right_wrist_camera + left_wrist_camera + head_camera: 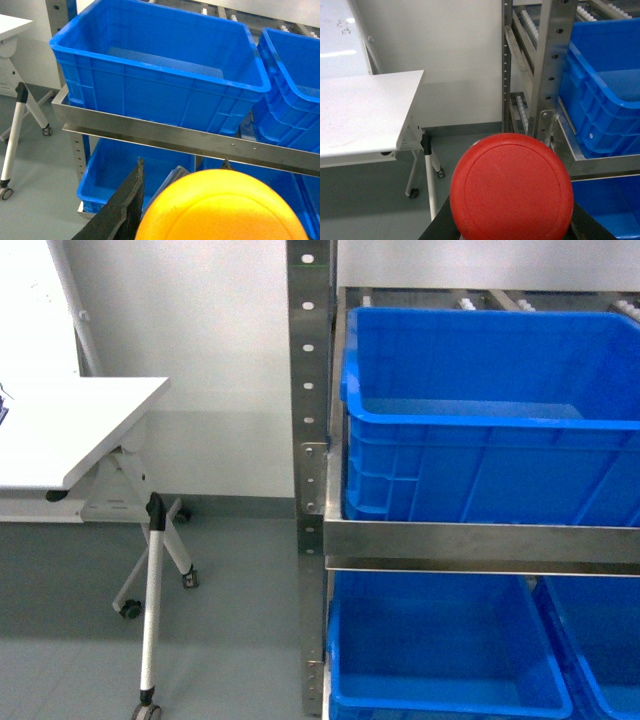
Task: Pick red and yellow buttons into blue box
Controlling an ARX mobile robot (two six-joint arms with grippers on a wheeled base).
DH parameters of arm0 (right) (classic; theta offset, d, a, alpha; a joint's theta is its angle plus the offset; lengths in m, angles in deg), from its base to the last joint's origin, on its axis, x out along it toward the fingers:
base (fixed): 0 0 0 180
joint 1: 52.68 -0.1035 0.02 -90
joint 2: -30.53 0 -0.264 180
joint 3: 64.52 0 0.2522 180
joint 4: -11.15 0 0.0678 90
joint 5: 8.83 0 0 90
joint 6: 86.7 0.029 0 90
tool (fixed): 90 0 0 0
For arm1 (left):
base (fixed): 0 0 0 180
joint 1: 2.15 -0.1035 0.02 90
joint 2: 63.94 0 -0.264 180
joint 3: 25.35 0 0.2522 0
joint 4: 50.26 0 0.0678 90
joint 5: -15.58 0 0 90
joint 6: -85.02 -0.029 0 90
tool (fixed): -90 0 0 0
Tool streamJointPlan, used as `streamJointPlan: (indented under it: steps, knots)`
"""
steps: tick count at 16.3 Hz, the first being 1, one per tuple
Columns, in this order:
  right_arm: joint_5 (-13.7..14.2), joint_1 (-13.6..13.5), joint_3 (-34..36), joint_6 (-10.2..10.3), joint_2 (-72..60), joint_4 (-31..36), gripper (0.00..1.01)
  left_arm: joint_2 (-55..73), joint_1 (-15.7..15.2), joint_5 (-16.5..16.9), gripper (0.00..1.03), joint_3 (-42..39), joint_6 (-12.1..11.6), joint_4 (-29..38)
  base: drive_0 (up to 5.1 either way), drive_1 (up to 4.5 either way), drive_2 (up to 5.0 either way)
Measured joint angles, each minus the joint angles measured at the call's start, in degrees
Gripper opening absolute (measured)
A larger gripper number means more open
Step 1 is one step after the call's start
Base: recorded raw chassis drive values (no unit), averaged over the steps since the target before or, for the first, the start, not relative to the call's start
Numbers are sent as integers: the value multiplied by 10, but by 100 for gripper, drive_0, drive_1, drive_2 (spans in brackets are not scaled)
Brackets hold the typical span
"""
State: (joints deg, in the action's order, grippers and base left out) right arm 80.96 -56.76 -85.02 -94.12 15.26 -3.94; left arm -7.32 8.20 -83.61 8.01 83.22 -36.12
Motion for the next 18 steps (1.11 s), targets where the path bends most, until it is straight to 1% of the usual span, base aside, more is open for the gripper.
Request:
streamJointPlan:
  steps: [18]
  knots:
    - [0, 0, 0, 0, 0, 0, 39, 0, 0, 0, 24, 0, 0, 1, 505, -241, -241]
